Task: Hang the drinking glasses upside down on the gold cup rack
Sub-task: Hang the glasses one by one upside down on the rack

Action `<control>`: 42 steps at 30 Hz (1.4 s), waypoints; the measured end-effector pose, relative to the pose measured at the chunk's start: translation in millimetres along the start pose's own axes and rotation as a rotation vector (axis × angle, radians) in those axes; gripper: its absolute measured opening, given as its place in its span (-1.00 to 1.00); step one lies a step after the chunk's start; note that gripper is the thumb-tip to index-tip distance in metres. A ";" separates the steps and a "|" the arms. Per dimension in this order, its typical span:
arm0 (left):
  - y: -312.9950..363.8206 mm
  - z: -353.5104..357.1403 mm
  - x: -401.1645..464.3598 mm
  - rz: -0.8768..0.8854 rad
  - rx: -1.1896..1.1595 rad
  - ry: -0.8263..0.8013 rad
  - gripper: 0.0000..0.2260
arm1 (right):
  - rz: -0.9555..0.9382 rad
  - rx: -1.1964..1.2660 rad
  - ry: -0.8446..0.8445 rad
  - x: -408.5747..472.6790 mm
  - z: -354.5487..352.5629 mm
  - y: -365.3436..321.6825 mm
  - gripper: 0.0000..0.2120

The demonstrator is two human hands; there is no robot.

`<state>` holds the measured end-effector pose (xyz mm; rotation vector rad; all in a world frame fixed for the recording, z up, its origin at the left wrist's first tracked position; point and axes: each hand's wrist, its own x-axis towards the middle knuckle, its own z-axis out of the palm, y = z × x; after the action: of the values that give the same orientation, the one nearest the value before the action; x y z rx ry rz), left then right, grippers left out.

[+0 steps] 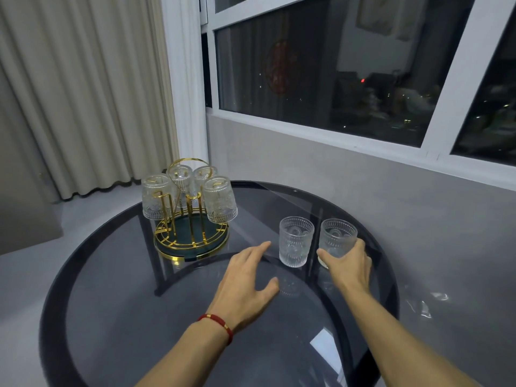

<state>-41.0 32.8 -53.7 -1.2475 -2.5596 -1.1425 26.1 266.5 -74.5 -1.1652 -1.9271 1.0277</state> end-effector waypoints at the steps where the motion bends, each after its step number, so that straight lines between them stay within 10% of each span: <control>1: -1.0 -1.8 0.4 -0.011 -0.010 0.010 -0.39 | -0.018 0.013 0.034 -1.1 -2.0 -3.0 -0.21; 7: 1.9 -18.9 6.7 -0.085 -0.249 0.099 -0.49 | -0.326 0.180 0.176 -17.6 -30.3 -44.2 -0.19; 14: -4.5 -38.6 8.6 -0.213 -0.706 0.132 -0.30 | -0.730 0.022 -0.466 -78.8 -5.7 -73.3 -0.16; 21: -34.8 -77.1 5.1 -0.414 -1.114 0.358 -0.45 | -0.380 0.409 -0.755 -105.9 36.5 -106.2 -0.40; 25: -53.2 -89.5 4.1 -0.357 -1.189 0.387 -0.56 | -0.456 0.398 -0.625 -115.8 50.7 -140.7 -0.41; 29: -93.0 -87.3 -5.2 -0.427 -0.543 0.552 -0.55 | -0.732 0.178 -0.476 -122.4 70.4 -203.2 -0.35; 32: -123.9 -70.7 -18.3 -0.274 0.048 0.271 -0.45 | -0.877 0.040 -0.408 -121.7 90.5 -246.7 -0.34; 42: -141.0 -54.5 -17.4 -0.154 0.269 -0.003 -0.32 | -0.922 -0.217 -0.429 -103.5 154.7 -282.6 -0.35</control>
<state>-142.0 -69.4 -104.0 -1.0079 -2.7373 -0.7803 -174.5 44.1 83.2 -0.0419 -2.5523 0.5725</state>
